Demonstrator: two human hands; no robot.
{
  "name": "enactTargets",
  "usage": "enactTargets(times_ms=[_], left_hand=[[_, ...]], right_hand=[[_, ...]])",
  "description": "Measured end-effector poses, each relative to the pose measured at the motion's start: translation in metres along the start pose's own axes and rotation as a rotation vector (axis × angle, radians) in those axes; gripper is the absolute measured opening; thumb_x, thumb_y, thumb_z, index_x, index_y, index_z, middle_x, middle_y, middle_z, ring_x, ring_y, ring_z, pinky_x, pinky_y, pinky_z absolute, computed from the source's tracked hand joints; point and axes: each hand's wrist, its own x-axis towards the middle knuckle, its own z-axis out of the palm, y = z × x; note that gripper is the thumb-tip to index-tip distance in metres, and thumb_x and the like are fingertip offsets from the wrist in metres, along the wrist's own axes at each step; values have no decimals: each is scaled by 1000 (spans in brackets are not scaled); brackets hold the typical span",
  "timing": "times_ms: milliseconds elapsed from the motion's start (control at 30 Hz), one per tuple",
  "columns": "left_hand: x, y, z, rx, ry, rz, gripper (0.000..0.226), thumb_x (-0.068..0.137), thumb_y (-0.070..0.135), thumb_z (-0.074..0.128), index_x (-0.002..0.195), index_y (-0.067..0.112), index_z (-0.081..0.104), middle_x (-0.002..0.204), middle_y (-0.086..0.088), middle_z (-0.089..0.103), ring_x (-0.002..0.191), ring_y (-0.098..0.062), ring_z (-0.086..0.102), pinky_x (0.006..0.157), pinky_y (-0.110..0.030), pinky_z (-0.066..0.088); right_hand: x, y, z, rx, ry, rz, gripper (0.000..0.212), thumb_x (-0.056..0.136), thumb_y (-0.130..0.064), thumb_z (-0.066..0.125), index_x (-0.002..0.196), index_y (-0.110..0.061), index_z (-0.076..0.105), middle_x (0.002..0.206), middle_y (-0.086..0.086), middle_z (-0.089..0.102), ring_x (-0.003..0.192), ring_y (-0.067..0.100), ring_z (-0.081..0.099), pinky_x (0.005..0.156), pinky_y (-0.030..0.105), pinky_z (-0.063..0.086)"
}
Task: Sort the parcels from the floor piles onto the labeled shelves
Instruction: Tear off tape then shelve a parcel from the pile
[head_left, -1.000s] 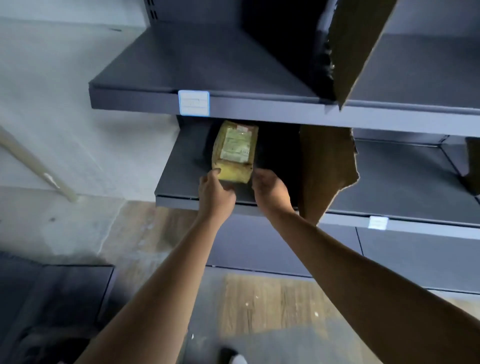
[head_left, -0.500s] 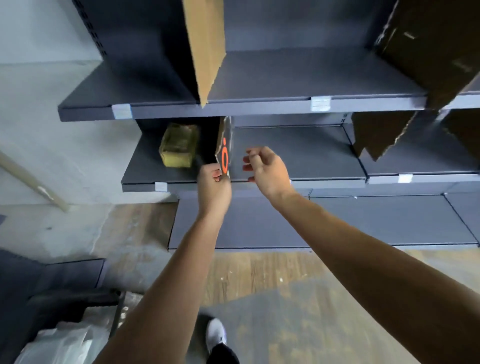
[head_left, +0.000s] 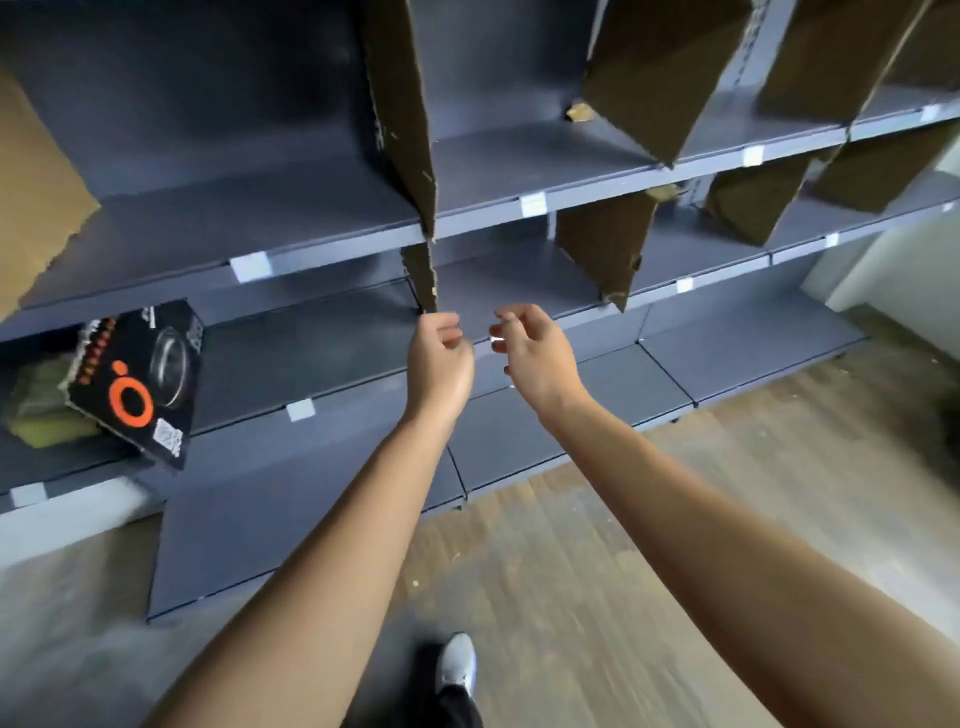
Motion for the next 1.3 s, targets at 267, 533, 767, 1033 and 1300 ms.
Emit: enactTargets(times_ms=[267, 533, 767, 1033, 1300], left_hand=[[-18, 56, 218, -8, -324, 105, 28, 96, 6, 47, 121, 13, 55, 119, -6, 61, 105, -23, 60, 82, -27, 44], [-42, 137, 456, -102, -660, 175, 26, 96, 8, 48, 121, 13, 55, 113, -3, 61, 100, -16, 59, 92, -37, 51], [-100, 196, 635, -118, -890, 265, 21, 91, 5, 50, 108, 17, 55, 97, 2, 59, 93, -21, 61, 87, -42, 53], [-200, 241, 834, -96, -1079, 289, 22, 93, 6, 49, 110, 19, 54, 93, 10, 56, 89, -12, 56, 92, -41, 53], [-291, 294, 1036, -88, -1120, 242, 22, 93, 4, 50, 113, 11, 56, 92, 3, 57, 87, -14, 55, 93, -43, 52]], right_hand=[[45, 44, -211, 41, 353, 66, 23, 101, -25, 42, 111, -18, 62, 93, -8, 66, 90, 13, 64, 84, 35, 51], [92, 75, -429, -9, 670, 100, 21, 101, -26, 44, 110, -22, 62, 94, -8, 67, 88, 10, 65, 83, 35, 51], [91, 105, -599, -30, 926, 157, 20, 101, -23, 44, 108, -23, 63, 90, -9, 67, 87, 13, 64, 85, 41, 52], [81, 157, -812, -62, 1062, 163, 26, 102, -25, 41, 119, -20, 60, 99, -7, 66, 99, 15, 64, 95, 44, 50], [78, 205, -1034, -99, 1079, 203, 25, 101, -27, 45, 120, -22, 60, 101, -5, 67, 100, 15, 64, 93, 43, 52]])
